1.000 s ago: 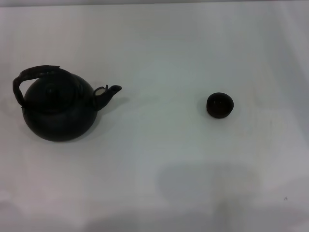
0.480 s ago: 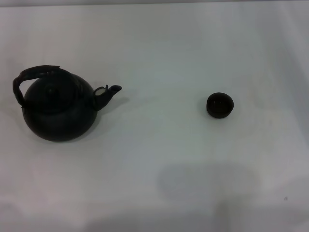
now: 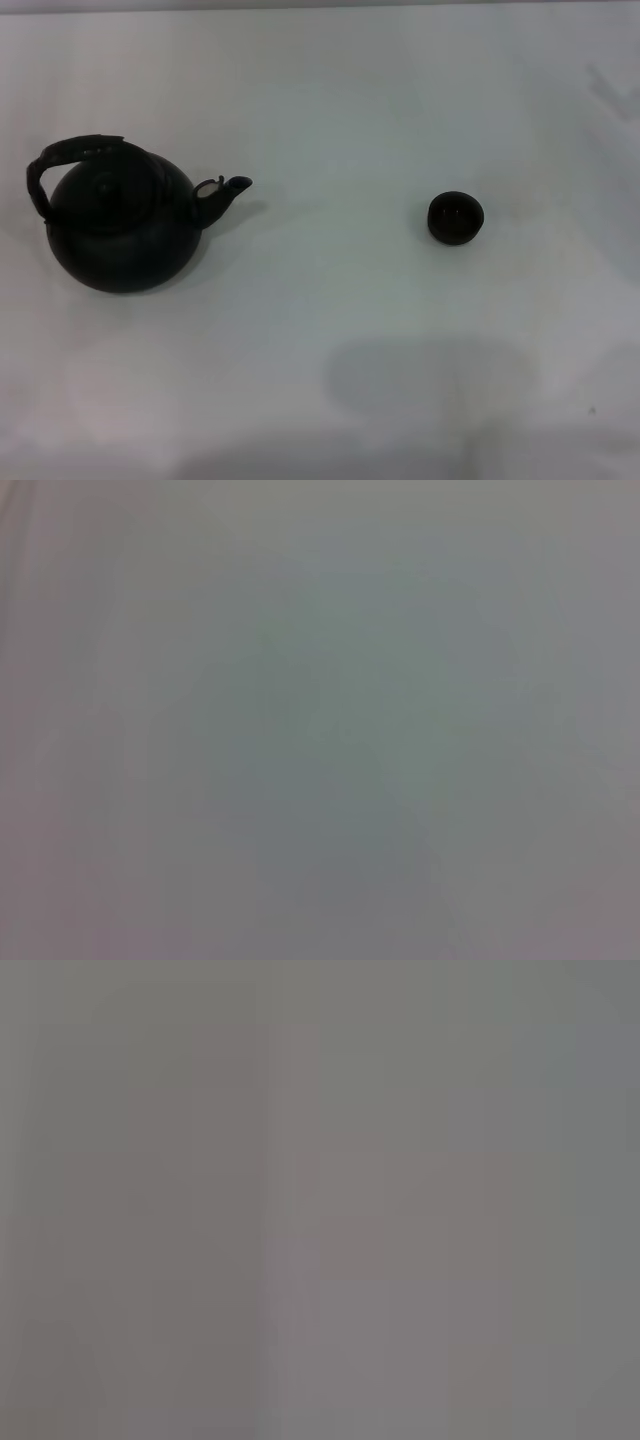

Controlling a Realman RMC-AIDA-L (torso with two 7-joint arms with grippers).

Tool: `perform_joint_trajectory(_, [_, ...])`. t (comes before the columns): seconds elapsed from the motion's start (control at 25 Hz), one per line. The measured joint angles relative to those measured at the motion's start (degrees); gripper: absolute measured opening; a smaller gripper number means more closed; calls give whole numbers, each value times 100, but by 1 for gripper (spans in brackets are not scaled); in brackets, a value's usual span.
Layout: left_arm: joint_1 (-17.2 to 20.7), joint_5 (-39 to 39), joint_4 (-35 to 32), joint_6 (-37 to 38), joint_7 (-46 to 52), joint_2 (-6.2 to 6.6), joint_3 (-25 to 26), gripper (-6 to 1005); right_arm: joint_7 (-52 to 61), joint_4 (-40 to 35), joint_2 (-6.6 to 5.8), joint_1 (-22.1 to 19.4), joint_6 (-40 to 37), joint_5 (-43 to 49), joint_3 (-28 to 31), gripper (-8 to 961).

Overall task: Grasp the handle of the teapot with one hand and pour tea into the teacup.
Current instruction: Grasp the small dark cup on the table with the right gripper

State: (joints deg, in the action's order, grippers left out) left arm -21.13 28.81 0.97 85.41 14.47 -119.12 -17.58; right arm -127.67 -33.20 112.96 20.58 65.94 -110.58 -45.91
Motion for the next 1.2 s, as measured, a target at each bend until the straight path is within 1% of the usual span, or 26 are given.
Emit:
perform_joint_trajectory(0.08, [11, 67, 0, -53, 38, 3, -4, 890, 698, -496, -110, 34, 28, 721, -26, 862])
perform_joint_trajectory(0.24, [13, 272, -24, -346, 178, 16, -11, 890, 2103, -1527, -242, 177, 272, 2268, -70, 863])
perform_joint_trajectory(0.32, [13, 377, -57, -529, 306, 28, -10, 890, 2615, -1914, -284, 301, 552, 2881, -96, 863])
perform_joint_trajectory(0.4, [11, 461, -97, -635, 415, 39, -10, 890, 3168, -2301, -313, 481, 1043, 3578, -103, 863])
perform_joint_trajectory(0.52, [-1, 510, -196, -743, 544, 43, -9, 890, 3903, -2738, -325, 771, 1723, 4473, -102, 864])
perform_joint_trajectory(0.64, [-23, 513, -219, -760, 580, 42, -8, 890, 4549, -3042, -260, 1122, 2351, 5405, -118, 864])
perform_joint_trajectory(0.68, [-31, 514, -220, -760, 581, 41, -8, 890, 4706, -3109, -208, 1214, 2530, 5682, -149, 864])
perform_joint_trajectory(0.72, [-34, 514, -220, -760, 582, 41, -8, 890, 4963, -3189, -98, 1367, 2710, 6208, -290, 865])
perform_joint_trajectory(0.76, [-39, 515, -221, -761, 582, 40, -8, 890, 5071, -3204, -43, 1421, 2751, 6414, -389, 865])
perform_joint_trajectory(0.8, [-45, 518, -221, -762, 583, 39, -8, 890, 5071, -3204, -43, 1421, 2751, 6414, -389, 865])
perform_joint_trajectory(0.88, [-54, 523, -221, -763, 583, 38, -8, 891, 5304, -3219, 71, 1512, 2788, 6829, -656, 865])
perform_joint_trajectory(0.92, [-59, 526, -221, -763, 584, 38, -8, 891, 5468, -3222, 155, 1553, 2782, 7080, -869, 865])
perform_joint_trajectory(0.96, [-66, 527, -221, -763, 584, 38, -8, 891, 5468, -3222, 155, 1553, 2782, 7080, -869, 866])
perform_joint_trajectory(1.04, [-85, 532, -221, -765, 584, 38, -12, 891, 5605, -3196, 212, 1576, 2760, 7178, -1112, 866])
perform_joint_trajectory(1.12, [-104, 537, -221, -770, 584, 38, -17, 891, 5681, -3137, 226, 1583, 2744, 7062, -1333, 866])
perform_joint_trajectory(1.2, [-116, 538, -221, -773, 584, 38, -18, 891, 5689, -3124, 231, 1577, 2735, 6993, -1391, 866])
